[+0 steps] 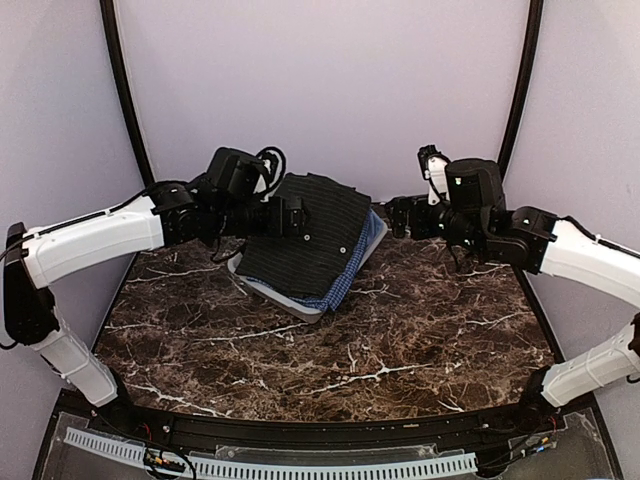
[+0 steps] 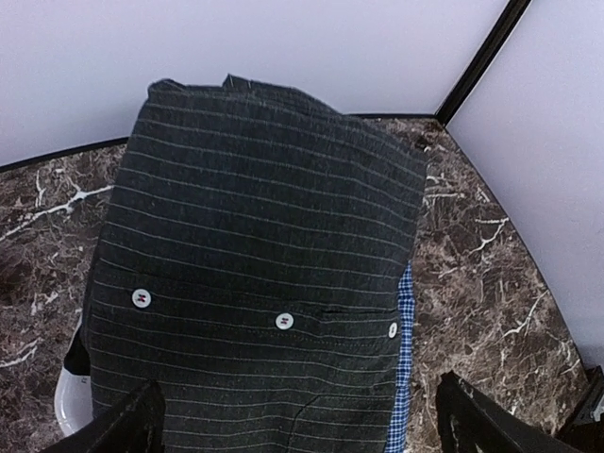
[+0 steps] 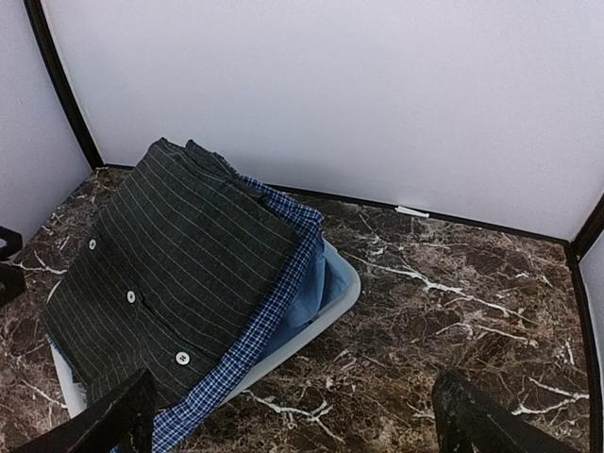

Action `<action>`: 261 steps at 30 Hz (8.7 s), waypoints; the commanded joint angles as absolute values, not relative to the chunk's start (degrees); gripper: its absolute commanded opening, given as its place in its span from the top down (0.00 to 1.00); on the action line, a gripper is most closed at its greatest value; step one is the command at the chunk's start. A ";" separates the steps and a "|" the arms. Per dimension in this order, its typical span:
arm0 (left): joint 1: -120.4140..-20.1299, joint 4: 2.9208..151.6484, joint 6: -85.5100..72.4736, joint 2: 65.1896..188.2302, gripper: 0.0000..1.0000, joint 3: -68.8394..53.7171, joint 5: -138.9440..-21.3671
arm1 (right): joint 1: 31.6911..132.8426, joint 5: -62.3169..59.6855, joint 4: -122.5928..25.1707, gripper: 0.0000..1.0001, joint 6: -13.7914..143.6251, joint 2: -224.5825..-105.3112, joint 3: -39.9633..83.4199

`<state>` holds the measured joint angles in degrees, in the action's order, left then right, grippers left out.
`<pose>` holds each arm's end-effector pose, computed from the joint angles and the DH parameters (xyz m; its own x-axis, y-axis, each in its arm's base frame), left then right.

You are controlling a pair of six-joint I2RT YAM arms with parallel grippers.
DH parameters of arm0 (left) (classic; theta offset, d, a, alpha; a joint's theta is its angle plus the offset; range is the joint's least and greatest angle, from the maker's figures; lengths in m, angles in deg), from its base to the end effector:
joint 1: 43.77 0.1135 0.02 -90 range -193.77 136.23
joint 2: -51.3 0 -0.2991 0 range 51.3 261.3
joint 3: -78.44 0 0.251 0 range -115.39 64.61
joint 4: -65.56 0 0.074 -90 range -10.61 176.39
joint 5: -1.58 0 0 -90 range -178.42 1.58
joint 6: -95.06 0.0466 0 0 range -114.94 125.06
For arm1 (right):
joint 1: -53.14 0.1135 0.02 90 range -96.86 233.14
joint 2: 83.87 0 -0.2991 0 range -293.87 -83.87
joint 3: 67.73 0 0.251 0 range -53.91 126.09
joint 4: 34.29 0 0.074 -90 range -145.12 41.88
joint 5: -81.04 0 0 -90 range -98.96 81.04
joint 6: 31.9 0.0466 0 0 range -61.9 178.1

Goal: Fold and stack the long sleeve shirts
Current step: Pick up the crumpled shirt from the bin, then move the bin to the corner of the board, then place the crumpled shirt at the center of the board, then flatten out the crumpled shirt at the center of the board.

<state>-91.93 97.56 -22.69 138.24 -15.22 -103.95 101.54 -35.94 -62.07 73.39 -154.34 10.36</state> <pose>0.2500 -0.2605 0.3908 -0.5111 -0.1017 -0.8535 0.3597 0.8765 -0.3198 0.1999 0.1933 0.3889 -0.3219 -0.0086 -0.9467 -0.3097 0.9459 0.0967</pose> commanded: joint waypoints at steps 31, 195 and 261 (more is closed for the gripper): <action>-92.07 106.51 -19.31 168.32 0.90 -43.42 -112.23 | 101.22 -33.32 -58.49 0.01 75.15 -153.61 9.94; -78.94 82.79 -38.80 148.78 0.99 -9.97 -69.18 | 71.00 -4.84 -58.13 0.13 79.16 -161.58 7.20; -99.82 93.85 -41.67 137.89 0.91 20.26 -87.79 | 122.79 -17.26 -59.19 0.55 75.76 -191.67 7.12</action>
